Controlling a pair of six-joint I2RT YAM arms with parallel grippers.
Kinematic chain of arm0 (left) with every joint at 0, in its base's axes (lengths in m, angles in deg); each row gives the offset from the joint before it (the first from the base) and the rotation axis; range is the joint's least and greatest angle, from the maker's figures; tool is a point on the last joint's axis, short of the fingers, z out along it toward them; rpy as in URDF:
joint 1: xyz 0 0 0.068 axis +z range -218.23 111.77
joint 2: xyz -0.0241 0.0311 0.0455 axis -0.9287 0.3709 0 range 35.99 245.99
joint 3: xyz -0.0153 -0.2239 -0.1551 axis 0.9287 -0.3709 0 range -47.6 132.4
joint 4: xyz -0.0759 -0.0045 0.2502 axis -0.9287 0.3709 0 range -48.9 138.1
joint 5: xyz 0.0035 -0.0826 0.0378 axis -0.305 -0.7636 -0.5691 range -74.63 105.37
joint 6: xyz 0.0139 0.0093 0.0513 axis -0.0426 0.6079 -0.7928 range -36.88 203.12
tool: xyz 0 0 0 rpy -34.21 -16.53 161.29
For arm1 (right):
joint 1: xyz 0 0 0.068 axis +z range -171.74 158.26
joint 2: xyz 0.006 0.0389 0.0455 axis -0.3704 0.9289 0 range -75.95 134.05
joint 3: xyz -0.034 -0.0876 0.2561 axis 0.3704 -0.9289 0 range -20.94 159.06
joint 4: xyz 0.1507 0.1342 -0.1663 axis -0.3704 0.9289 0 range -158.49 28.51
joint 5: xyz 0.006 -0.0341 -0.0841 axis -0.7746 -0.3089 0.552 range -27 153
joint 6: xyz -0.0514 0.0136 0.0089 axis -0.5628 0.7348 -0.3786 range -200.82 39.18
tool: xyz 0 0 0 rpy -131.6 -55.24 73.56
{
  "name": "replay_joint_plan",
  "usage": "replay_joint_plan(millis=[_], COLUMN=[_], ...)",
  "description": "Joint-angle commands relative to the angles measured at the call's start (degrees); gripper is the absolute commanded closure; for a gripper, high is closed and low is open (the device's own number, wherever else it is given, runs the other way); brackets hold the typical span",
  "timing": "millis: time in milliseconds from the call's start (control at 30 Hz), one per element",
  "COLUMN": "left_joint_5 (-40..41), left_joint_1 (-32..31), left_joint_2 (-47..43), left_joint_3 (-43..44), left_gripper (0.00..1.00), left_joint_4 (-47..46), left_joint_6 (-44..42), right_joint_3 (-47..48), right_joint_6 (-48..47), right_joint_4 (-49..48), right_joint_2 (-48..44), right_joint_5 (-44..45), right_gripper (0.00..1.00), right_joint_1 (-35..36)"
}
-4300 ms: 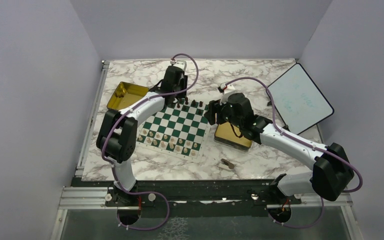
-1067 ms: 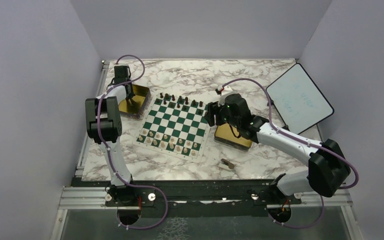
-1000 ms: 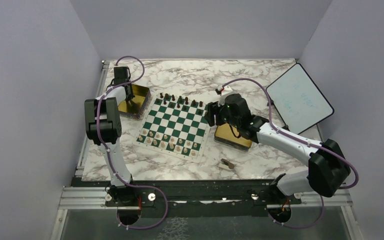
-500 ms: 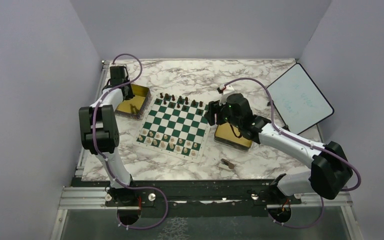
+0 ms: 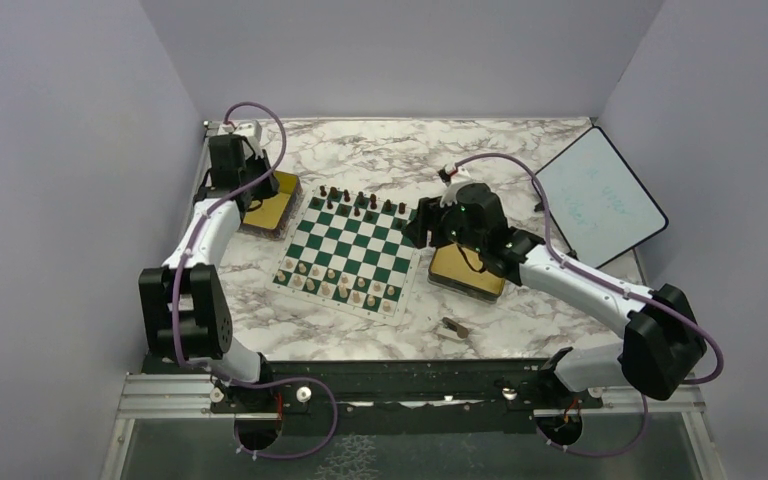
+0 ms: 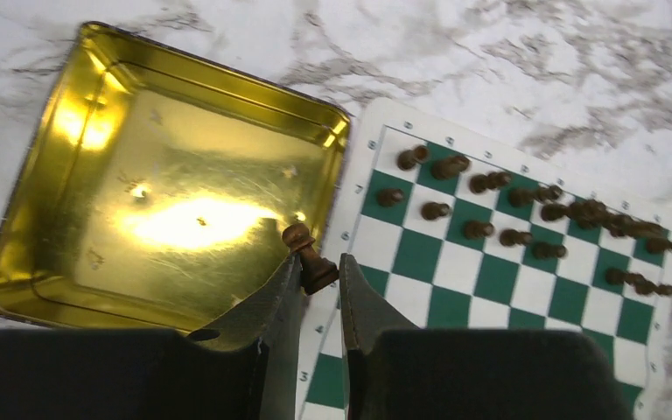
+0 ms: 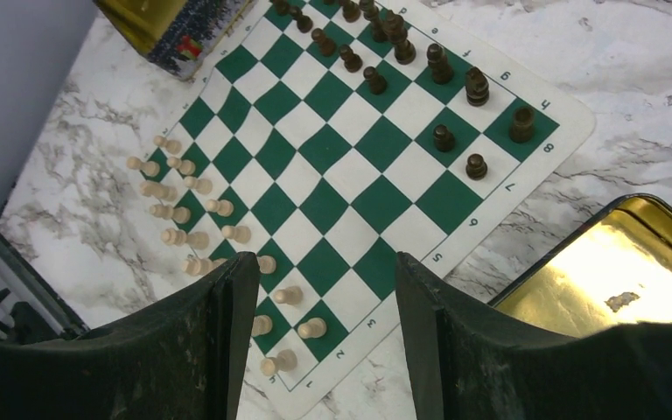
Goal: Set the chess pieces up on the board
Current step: Pick up the chess piece from the storage box, then place the chess piece on the chessboard.
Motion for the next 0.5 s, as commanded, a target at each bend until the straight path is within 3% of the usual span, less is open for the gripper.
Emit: replay_joint_plan(millis=[0,267,467], left_joint_5=[-8.0,-12.6,-21.2], left_joint_1=[-3.9,-12.1,-15.2], left_joint_2=[-7.7,-16.0,-17.5], left_joint_3=[-6.3,-14.7,-17.1], left_gripper=[0.86,0.86,0.86], left_joint_4=[-3.8,-11.2,-13.9], left_joint_6=[1.5,2.1,0.2], right_joint_3=[4.0,8.5,10.4], right_joint_6=[3.5,5.2,11.9], right_joint_4=[-1.4,-0.7,-4.7], right_joint_2=[0.0,1.2,5.6], right_joint_5=[-4.5,-11.3,-29.3], right_gripper=[0.38,0.49,0.60], right_joint_1=[-1.2,-5.5,-12.9])
